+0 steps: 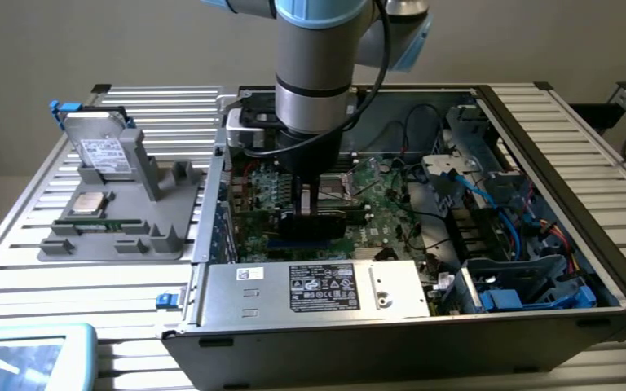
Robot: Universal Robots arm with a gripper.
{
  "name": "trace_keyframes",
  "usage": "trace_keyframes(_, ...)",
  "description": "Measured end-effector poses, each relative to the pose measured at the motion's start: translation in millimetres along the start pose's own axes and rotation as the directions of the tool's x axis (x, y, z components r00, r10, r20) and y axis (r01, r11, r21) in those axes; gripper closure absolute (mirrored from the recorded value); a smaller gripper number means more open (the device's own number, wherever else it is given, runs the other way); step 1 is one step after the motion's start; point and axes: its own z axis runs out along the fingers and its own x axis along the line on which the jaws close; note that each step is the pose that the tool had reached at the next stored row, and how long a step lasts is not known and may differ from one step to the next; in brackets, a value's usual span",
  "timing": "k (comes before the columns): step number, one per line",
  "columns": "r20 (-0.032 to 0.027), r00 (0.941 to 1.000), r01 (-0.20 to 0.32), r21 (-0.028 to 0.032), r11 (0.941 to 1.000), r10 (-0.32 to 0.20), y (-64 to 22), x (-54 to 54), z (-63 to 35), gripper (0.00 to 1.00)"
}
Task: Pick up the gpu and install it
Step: 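Insert the gpu into the slot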
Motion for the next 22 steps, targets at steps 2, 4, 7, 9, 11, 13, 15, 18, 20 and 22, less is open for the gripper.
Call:
trace_keyframes(2, 0.0, 1.0, 0.0, 0.0, 1.0, 0.0, 0.0, -0.1, 0.0, 0.73)
trace_keyframes(4, 0.0001, 1.0, 0.0, 0.0001, 1.0, 0.0, 0.2, -0.1, 0.1, 0.73)
trace_keyframes(7, 0.0002, 1.0, 0.0, 0.0003, 1.0, 0.0, 0.4, -0.2, 0.1, 0.73)
trace_keyframes(9, -0.0003, 1.0, 0.0, 0.001, 1.0, 0.0, 0.6, -0.7, 0.1, 0.73)
trace_keyframes(11, -0.0009, 1.0, 0.0, 0.0027, 1.0, 0.0, 0.9, -0.7, 0.1, 0.73)
trace_keyframes(13, -0.0011, 1.0, 0.0, 0.0031, 1.0, 0.0, 0.9, -0.7, 0.1, 0.73)
trace_keyframes(15, -0.0013, 1.0, 0.0, 0.003, 1.0, 0.0, 0.9, -0.6, 0.3, 0.73)
trace_keyframes(18, -0.0012, 1.0, 0.0, 0.0031, 1.0, 0.0, 0.9, -0.7, 0.7, 0.73)
trace_keyframes(20, -0.0012, 1.0, 0.0, 0.0032, 1.0, 0.0, 0.9, -1.1, 0.7, 0.73)
trace_keyframes(22, -0.0012, 1.0, 0.0, 0.0032, 1.0, 0.0, 0.9, -1.0, 0.9, 0.73)
